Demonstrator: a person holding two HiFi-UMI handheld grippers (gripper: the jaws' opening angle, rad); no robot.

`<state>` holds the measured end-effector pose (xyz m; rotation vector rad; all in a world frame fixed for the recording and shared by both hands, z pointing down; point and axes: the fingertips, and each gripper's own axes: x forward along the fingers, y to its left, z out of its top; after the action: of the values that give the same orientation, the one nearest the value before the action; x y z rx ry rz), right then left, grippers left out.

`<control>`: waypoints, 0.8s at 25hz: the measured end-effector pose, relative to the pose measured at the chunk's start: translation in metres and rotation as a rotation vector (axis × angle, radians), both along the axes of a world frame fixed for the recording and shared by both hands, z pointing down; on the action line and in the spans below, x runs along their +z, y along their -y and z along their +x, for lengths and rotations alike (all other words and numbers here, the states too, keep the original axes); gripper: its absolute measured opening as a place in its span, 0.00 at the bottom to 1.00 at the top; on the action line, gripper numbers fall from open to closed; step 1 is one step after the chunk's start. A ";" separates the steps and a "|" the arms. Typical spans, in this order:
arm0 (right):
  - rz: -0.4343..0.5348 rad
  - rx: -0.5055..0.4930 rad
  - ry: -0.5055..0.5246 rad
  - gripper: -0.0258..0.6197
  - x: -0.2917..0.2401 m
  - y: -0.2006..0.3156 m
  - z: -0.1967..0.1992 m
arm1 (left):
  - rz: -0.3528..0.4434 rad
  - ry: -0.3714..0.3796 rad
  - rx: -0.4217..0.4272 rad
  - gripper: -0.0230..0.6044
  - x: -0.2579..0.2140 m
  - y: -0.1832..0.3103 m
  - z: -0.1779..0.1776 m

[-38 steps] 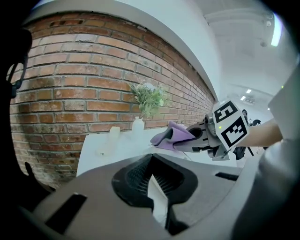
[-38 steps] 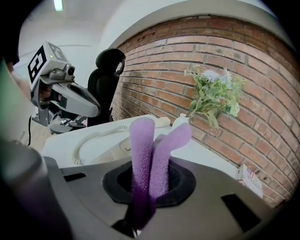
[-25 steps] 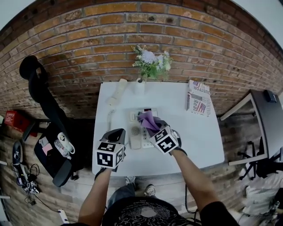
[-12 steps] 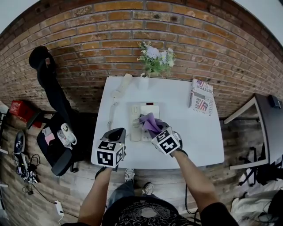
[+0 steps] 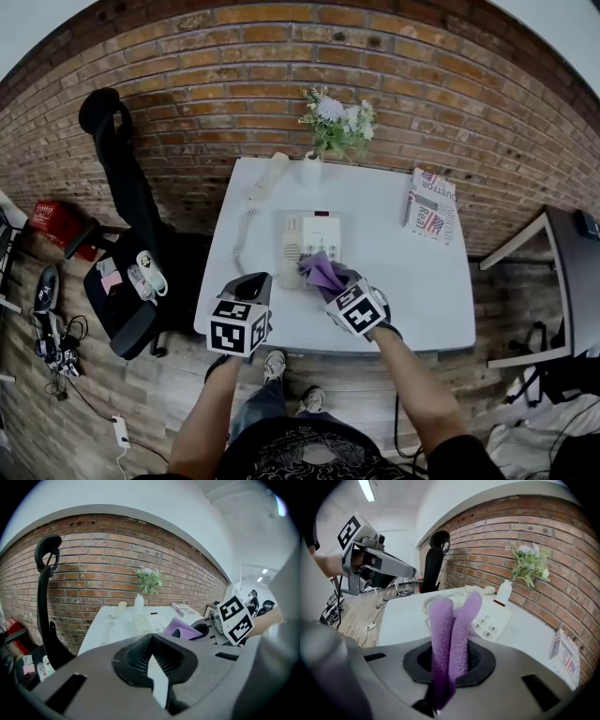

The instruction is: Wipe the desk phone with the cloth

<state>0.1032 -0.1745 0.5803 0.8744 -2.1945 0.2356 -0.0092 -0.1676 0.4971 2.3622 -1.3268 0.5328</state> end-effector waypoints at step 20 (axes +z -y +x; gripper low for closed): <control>0.045 -0.026 0.020 0.11 -0.024 -0.023 0.006 | 0.008 -0.011 -0.015 0.05 -0.001 -0.017 0.000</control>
<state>0.1090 -0.1514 0.5564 0.8715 -2.2355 0.1837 -0.0090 -0.1504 0.4958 2.3569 -1.3432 0.5102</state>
